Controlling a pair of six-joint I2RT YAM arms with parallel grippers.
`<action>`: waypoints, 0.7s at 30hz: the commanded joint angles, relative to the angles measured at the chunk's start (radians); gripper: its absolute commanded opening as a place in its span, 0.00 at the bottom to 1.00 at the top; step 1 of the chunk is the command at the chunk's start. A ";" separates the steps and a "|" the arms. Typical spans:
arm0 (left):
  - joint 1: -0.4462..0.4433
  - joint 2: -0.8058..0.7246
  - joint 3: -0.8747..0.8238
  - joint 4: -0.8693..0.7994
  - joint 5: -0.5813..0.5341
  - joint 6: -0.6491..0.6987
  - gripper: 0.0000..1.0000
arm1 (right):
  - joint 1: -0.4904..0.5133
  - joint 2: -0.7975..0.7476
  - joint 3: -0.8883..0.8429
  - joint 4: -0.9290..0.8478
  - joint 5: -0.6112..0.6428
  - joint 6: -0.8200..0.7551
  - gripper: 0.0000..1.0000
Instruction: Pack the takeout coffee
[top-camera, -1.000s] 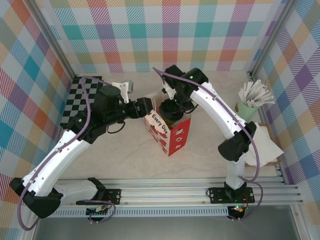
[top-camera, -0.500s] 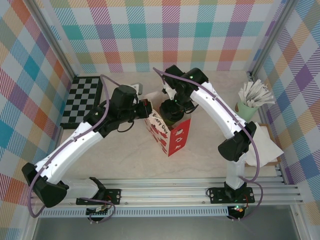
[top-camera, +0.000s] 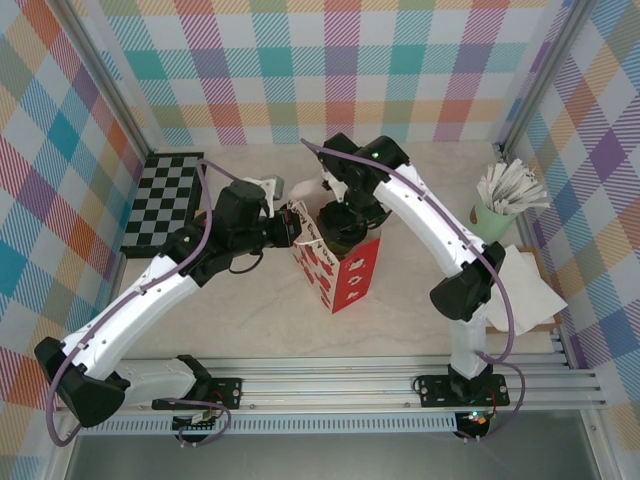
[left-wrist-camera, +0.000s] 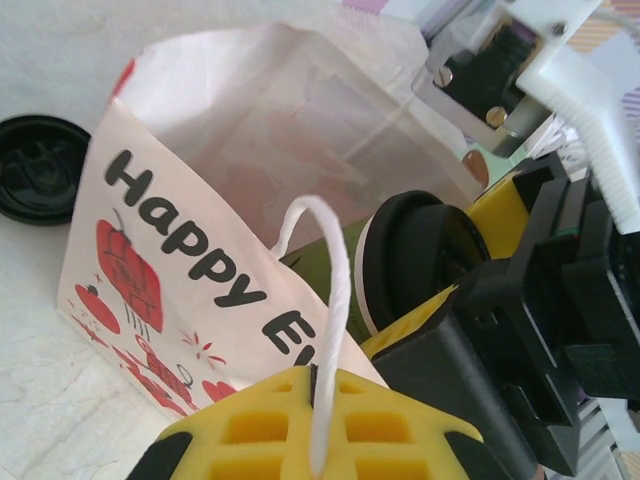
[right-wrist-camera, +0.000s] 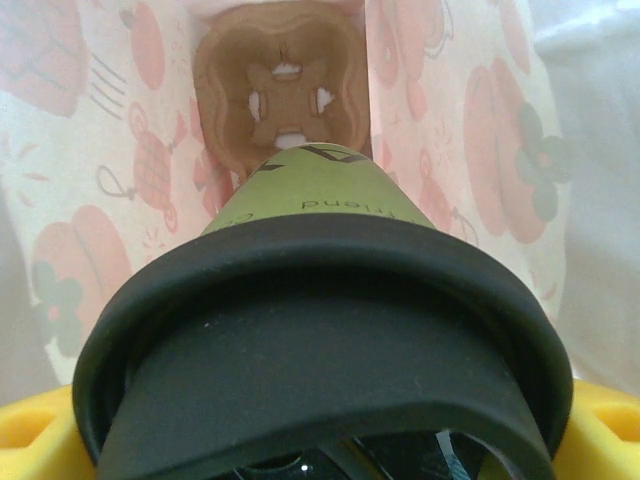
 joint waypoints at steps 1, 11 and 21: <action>-0.005 -0.017 -0.023 0.052 0.038 0.015 0.03 | 0.015 0.055 0.037 -0.076 0.023 0.025 0.38; 0.006 -0.063 -0.026 -0.008 0.028 0.104 0.32 | 0.022 0.101 0.046 -0.128 0.025 0.024 0.38; 0.235 -0.125 0.033 0.007 -0.068 0.224 0.85 | 0.026 0.124 0.046 -0.130 0.007 0.019 0.38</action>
